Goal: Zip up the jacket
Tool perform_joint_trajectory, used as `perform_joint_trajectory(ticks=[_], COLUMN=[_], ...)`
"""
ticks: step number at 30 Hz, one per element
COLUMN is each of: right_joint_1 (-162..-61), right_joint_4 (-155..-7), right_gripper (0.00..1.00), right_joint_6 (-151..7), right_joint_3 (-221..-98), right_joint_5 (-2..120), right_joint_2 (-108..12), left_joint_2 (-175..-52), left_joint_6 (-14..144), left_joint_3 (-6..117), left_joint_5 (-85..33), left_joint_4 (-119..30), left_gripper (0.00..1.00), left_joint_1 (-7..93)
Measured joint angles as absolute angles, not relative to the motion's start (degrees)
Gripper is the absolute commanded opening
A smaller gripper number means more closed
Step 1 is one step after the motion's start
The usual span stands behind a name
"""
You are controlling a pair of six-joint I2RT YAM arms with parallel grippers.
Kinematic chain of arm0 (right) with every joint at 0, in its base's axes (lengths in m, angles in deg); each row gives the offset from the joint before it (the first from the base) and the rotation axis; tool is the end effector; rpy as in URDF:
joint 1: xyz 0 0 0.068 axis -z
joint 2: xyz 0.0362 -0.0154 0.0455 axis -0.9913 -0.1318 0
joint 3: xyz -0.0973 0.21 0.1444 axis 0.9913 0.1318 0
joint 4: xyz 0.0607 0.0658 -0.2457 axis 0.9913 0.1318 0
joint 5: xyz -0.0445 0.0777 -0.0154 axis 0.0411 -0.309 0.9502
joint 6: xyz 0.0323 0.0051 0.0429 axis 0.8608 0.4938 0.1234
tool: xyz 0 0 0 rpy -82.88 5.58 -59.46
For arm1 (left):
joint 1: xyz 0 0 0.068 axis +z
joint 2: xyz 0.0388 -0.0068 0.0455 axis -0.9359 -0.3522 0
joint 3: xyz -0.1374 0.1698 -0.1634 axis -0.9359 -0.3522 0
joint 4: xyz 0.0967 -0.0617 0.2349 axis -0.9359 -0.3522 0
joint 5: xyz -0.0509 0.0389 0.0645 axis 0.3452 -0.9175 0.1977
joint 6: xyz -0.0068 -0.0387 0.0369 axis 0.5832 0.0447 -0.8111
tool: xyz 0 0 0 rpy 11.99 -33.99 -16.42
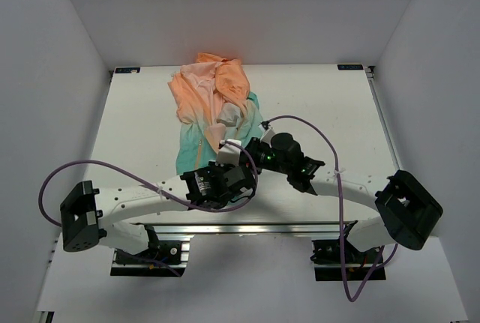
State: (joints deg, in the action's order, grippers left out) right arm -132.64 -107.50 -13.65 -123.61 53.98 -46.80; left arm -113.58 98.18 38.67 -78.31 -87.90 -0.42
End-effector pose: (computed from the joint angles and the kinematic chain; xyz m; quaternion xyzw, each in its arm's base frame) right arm 0.1896 0.2399 0.2356 0.0344 0.7846 0.5646 0.2538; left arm 0.1101 -0.2275 0.2540 0.1017 0.8970 0.0032 0.4301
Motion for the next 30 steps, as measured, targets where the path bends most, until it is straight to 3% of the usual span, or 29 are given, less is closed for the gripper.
perform_joint_trajectory(ticks=[18, 30], right_joint_1=[-136.03, -136.93], right_joint_4=[-99.69, -94.56], right_gripper=[0.00, 0.00], right_joint_6=[-13.43, -15.79], right_joint_3=[-128.07, -128.95], right_joint_5=[60.18, 60.12], right_joint_2=[-48.11, -48.09], left_joint_2=[-121.40, -122.48], left_joint_6=[108.17, 108.85], left_joint_3=[44.29, 43.39], left_joint_5=[-88.01, -88.60], left_joint_4=[-103.53, -103.88], left_gripper=[0.00, 0.00], left_joint_1=[-7.79, -11.94])
